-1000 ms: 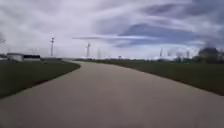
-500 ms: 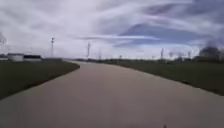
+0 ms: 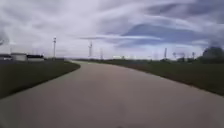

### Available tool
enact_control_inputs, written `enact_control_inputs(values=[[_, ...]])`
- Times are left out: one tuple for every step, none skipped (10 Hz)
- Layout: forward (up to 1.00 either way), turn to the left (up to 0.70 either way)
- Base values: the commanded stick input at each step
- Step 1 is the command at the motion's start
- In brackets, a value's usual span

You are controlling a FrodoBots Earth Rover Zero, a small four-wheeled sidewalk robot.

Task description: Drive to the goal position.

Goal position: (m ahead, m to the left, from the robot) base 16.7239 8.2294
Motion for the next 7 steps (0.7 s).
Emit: enact_control_inputs(values=[[1.0, 0.0], [1.0, 0.0], [1.0, 0.0], [1.0, 0.0], [1.0, 0.0], [1.0, 0.0], [1.0, -0.01]])
